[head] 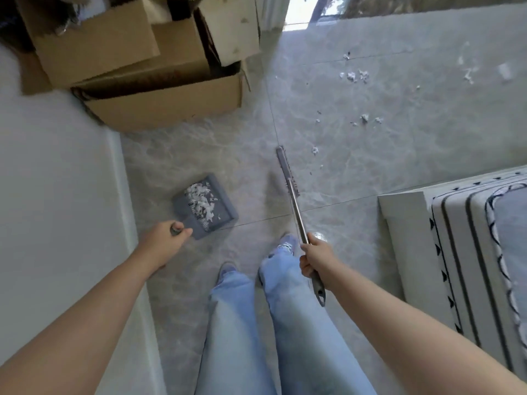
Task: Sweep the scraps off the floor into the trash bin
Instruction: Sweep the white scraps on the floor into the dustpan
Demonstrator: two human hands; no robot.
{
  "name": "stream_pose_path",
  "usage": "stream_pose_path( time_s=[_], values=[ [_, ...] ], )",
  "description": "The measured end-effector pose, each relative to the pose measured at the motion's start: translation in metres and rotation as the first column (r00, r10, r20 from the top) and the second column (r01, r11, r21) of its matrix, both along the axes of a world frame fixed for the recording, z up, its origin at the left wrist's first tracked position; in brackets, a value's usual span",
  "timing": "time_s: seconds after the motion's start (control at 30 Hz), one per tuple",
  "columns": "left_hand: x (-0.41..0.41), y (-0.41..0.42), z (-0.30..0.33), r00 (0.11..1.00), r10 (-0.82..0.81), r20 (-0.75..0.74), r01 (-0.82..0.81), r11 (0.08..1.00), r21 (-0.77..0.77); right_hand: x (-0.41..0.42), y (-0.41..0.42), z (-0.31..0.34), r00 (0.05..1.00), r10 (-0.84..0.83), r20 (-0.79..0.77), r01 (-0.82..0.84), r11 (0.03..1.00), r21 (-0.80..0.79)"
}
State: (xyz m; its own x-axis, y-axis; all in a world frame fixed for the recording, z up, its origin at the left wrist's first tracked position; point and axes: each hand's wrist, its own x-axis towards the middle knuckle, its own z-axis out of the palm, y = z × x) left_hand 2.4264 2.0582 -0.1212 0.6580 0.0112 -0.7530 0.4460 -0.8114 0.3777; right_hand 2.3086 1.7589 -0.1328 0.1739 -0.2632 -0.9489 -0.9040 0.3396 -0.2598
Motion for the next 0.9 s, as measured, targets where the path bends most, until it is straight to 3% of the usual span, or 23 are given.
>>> stream_pose_path(
  time_s=[0.13,0.23,0.43,0.53,0.6,0.73,0.9],
  values=[
    [0.037,-0.078,-0.012,0.998,-0.058,0.024,0.059,0.998,-0.028,0.016,-0.062,-0.007,0.968,-0.247,-0.046,0.249,0.967,0.055],
    [0.066,-0.140,-0.023,0.993,-0.118,0.012,0.118,0.992,-0.049,0.031,-0.115,-0.019,0.936,-0.342,-0.079,0.346,0.937,0.047],
    [0.114,-0.250,-0.025,0.961,-0.277,0.025,0.277,0.961,-0.004,0.084,-0.210,-0.046,0.971,-0.233,-0.056,0.229,0.970,-0.081],
    [0.131,-0.287,-0.023,0.952,-0.304,0.026,0.302,0.952,0.054,0.109,-0.247,-0.064,0.966,-0.241,-0.089,0.237,0.970,-0.048],
    [0.136,-0.299,-0.023,0.946,-0.323,0.027,0.320,0.944,0.077,0.117,-0.249,-0.073,0.971,-0.219,-0.100,0.215,0.976,-0.047],
    [0.143,-0.317,-0.019,0.938,-0.345,0.027,0.341,0.935,0.092,0.097,-0.193,-0.077,0.994,0.037,-0.103,-0.041,0.999,-0.035],
    [0.160,-0.327,-0.017,0.935,-0.355,0.019,0.352,0.932,0.090,0.057,-0.141,-0.047,0.988,-0.135,-0.072,0.140,0.987,0.077]
  ],
)
